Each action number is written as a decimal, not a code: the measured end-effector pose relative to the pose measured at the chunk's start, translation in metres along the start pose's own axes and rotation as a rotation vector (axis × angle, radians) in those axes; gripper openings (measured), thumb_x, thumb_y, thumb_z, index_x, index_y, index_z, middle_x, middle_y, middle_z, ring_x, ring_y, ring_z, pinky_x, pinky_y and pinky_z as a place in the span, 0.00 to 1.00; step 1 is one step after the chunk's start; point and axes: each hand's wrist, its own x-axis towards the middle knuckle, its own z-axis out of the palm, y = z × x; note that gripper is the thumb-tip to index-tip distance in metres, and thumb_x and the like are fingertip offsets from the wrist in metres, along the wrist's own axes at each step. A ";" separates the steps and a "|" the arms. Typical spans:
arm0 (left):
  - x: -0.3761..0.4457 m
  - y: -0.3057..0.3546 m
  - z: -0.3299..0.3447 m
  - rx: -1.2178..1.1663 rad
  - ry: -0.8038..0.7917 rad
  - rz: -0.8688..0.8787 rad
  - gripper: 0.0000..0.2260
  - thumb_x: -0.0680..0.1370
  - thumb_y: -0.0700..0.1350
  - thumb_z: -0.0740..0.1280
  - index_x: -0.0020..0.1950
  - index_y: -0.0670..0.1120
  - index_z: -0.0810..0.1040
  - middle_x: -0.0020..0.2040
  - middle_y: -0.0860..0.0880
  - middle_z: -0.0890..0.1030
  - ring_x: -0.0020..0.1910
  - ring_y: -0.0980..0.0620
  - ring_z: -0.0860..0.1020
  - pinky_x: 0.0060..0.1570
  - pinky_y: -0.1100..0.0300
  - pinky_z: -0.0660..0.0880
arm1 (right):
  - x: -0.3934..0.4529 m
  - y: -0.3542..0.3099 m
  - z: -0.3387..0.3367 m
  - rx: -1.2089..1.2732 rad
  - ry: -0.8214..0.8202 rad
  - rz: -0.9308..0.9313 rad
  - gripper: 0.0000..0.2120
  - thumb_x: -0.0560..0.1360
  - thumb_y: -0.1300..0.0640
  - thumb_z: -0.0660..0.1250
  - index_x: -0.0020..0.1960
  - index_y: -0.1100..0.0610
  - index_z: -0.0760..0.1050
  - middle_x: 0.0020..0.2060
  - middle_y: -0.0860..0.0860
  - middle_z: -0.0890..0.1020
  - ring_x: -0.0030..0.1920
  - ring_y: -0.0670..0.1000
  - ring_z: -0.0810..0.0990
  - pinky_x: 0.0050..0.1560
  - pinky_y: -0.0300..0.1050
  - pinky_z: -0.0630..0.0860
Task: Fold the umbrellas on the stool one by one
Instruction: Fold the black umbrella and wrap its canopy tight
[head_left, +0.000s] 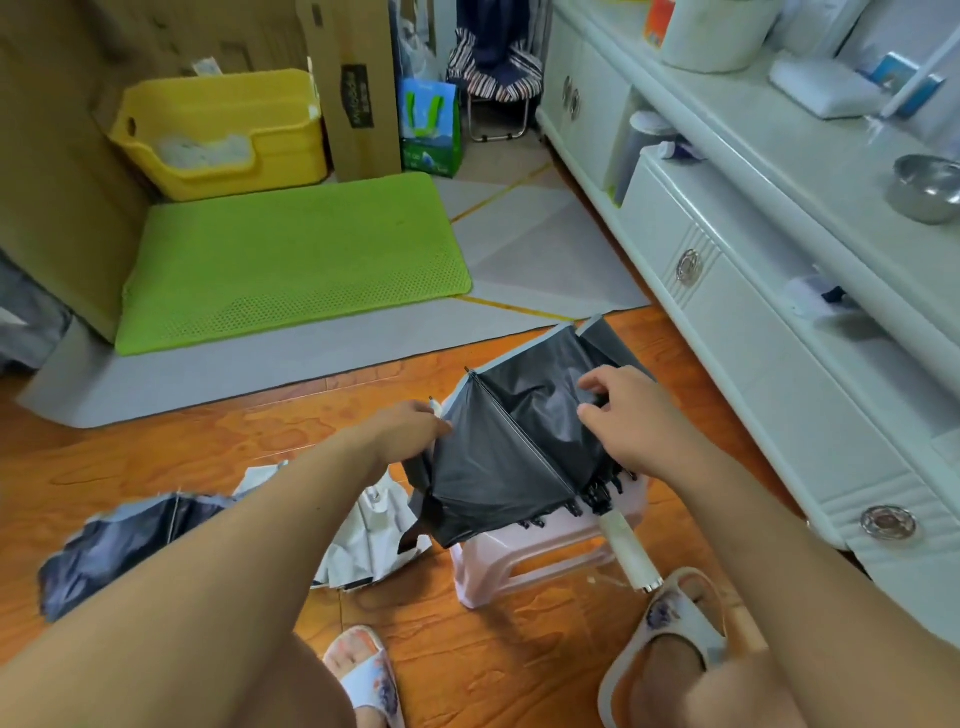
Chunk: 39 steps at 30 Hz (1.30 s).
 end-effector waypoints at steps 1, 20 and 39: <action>0.002 0.001 -0.001 0.006 -0.011 0.001 0.11 0.81 0.48 0.68 0.61 0.46 0.78 0.59 0.47 0.79 0.52 0.50 0.77 0.50 0.56 0.72 | 0.003 0.002 -0.002 0.008 0.010 0.006 0.19 0.81 0.52 0.64 0.71 0.50 0.72 0.67 0.51 0.73 0.58 0.52 0.78 0.62 0.54 0.76; -0.029 -0.042 -0.024 0.086 -0.289 0.141 0.06 0.80 0.39 0.67 0.49 0.47 0.82 0.41 0.59 0.80 0.48 0.53 0.74 0.57 0.53 0.68 | -0.051 0.074 0.046 -0.013 -0.198 0.310 0.28 0.79 0.50 0.70 0.74 0.59 0.66 0.68 0.56 0.75 0.63 0.56 0.77 0.61 0.52 0.76; -0.047 -0.054 -0.025 -0.216 -0.245 -0.164 0.17 0.86 0.52 0.59 0.62 0.40 0.77 0.39 0.43 0.81 0.30 0.49 0.76 0.37 0.58 0.71 | -0.077 0.111 0.091 0.367 -0.384 0.411 0.25 0.79 0.44 0.69 0.69 0.58 0.69 0.54 0.53 0.80 0.54 0.54 0.80 0.59 0.55 0.79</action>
